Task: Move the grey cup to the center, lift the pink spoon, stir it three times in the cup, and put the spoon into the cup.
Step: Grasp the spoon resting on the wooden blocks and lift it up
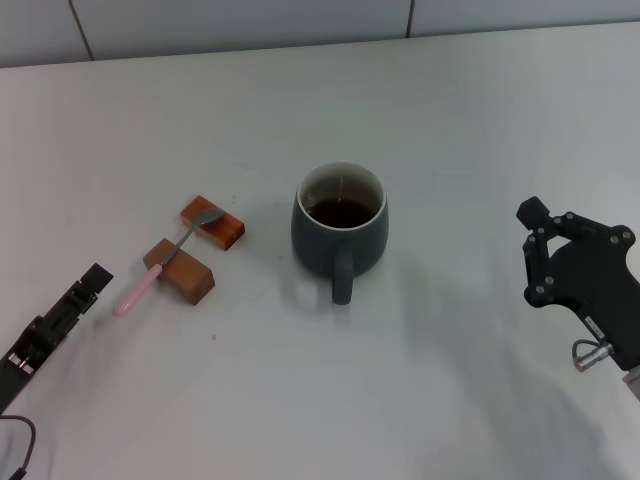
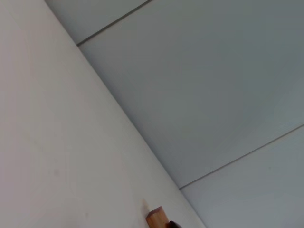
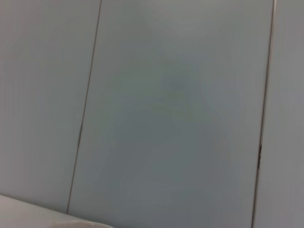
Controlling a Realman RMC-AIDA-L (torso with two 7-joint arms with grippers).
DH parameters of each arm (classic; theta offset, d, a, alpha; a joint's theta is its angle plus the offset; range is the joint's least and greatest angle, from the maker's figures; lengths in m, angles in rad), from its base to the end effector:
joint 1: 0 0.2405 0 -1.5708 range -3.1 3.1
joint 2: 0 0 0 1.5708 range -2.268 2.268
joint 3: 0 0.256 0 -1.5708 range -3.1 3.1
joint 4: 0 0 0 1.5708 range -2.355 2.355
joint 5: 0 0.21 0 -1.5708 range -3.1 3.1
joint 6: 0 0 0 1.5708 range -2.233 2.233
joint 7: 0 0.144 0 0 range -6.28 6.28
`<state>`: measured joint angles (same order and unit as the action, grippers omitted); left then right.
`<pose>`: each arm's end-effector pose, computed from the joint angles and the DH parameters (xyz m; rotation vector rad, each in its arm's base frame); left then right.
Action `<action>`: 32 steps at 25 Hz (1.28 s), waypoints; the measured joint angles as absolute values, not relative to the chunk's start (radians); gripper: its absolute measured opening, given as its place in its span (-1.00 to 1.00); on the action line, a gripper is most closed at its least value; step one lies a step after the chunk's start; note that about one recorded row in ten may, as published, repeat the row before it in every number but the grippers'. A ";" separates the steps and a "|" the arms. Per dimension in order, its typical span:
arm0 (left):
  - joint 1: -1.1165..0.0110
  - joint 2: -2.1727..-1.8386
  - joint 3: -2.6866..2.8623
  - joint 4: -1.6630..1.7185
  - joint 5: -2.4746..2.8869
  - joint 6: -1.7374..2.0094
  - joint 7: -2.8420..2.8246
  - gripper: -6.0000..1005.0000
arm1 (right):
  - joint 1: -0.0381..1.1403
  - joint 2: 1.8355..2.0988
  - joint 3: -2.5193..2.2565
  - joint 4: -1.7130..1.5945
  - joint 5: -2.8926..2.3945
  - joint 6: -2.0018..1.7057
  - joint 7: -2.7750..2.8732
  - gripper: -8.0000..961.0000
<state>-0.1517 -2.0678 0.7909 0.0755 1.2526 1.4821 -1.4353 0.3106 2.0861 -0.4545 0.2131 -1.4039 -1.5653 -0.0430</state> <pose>-0.3662 0.1972 -0.0329 -1.6443 -1.6230 -1.3099 0.3126 0.2246 -0.0605 -1.8996 0.2583 0.7676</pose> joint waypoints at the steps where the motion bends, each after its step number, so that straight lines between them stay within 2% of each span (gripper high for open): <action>1: -0.152 -2.068 0.791 0.075 1.253 1.479 -1.437 0.43 | 0.312 2.086 -0.455 0.213 -1.405 -1.561 -0.043 -0.99; 32: -0.186 -2.071 0.793 0.003 1.256 1.455 -1.438 0.40 | 0.314 2.085 -0.456 0.202 -1.405 -1.557 -0.042 -0.99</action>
<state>-0.1861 -2.0709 0.7926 0.0034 1.2563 1.4552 -1.4381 0.3145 2.0846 -0.4556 0.2021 -1.4050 -1.5568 -0.0419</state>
